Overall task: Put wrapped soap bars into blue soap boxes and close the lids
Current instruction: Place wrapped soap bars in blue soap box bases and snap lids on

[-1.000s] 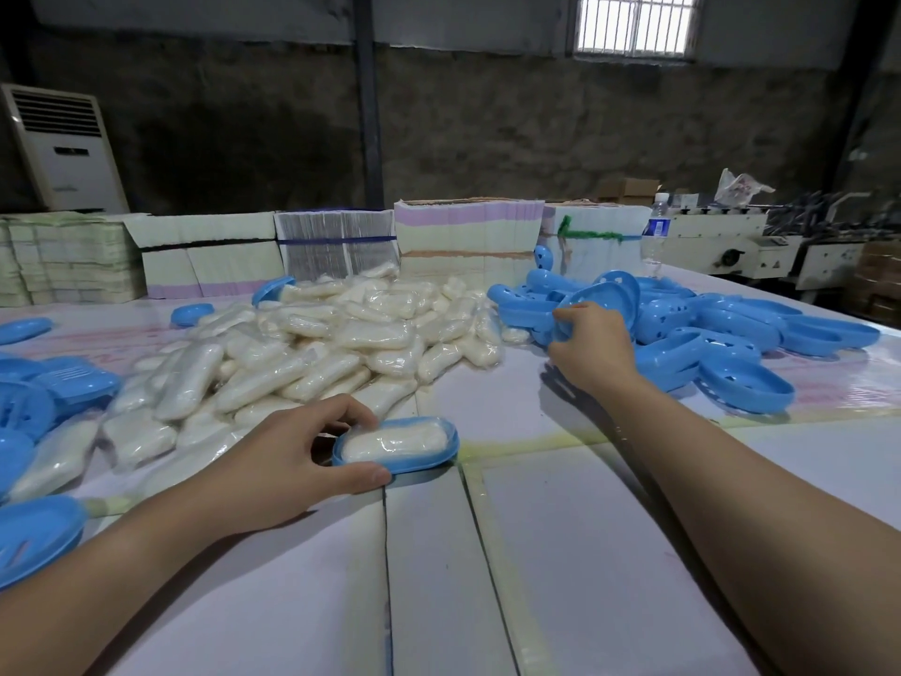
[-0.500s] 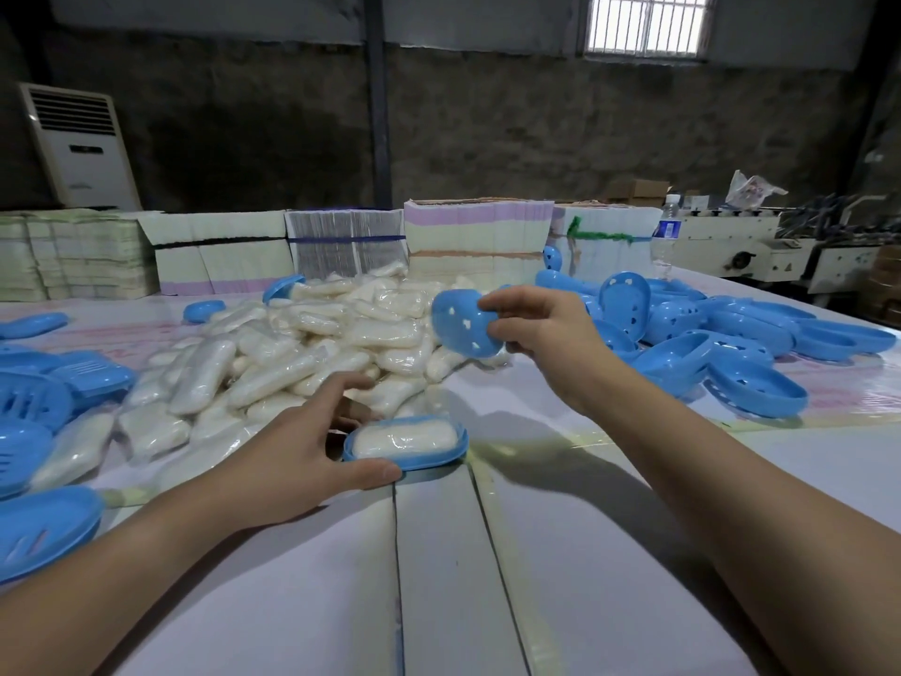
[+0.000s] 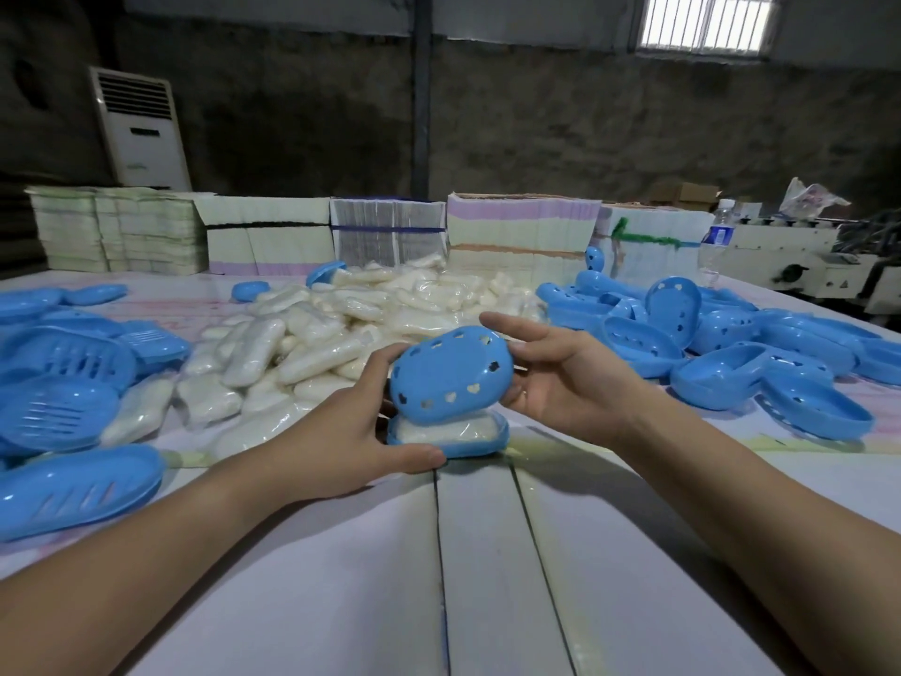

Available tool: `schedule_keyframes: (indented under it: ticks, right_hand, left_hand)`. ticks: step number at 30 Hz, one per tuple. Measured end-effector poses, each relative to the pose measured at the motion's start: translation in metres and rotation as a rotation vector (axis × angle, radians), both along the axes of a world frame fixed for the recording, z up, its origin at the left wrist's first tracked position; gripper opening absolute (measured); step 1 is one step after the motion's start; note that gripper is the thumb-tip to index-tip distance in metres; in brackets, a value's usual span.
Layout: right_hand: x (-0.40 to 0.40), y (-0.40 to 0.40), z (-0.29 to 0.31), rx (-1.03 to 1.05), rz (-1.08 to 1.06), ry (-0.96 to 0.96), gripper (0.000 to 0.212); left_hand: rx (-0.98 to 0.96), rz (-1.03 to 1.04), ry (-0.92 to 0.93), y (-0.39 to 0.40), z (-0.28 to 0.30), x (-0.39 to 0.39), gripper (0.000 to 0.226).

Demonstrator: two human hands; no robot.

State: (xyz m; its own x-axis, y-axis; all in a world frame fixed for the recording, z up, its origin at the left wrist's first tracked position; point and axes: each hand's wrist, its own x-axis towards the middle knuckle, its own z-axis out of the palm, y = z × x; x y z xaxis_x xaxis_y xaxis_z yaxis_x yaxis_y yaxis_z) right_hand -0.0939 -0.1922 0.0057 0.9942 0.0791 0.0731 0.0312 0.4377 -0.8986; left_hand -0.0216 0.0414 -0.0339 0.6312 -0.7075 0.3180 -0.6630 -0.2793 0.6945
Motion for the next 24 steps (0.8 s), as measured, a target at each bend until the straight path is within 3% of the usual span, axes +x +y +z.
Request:
schedule_keyframes:
  ticks: [3, 6, 8, 11, 14, 19, 24]
  right_hand:
    - [0.001, -0.001, 0.0, -0.283, -0.121, -0.023, 0.034]
    - [-0.001, 0.001, -0.001, -0.805, -0.271, -0.117, 0.027]
    - [-0.002, 0.004, -0.004, -1.06, -0.263, -0.166, 0.021]
    - [-0.003, 0.005, -0.008, -1.258, -0.181, -0.194, 0.048]
    - [-0.004, 0.006, -0.007, -1.395, -0.177, -0.296, 0.068]
    - [-0.008, 0.014, 0.0, -1.444, -0.126, -0.493, 0.053]
    - [-0.007, 0.014, -0.003, -1.506, -0.139, -0.489, 0.067]
  left_hand:
    - [0.041, 0.025, -0.013, 0.001, 0.0, 0.002, 0.1]
    - [0.067, 0.031, -0.032, 0.002, 0.0, 0.002, 0.09]
    - [0.086, 0.024, -0.045, 0.003, 0.0, 0.002, 0.083]
    - [0.099, 0.026, -0.052, 0.003, 0.001, 0.003, 0.086]
    - [0.094, 0.013, -0.048, 0.003, 0.001, 0.004, 0.083]
    - [0.073, 0.002, -0.041, 0.003, 0.002, 0.003, 0.075]
    - [0.064, 0.002, -0.039, 0.003, 0.002, 0.003, 0.076]
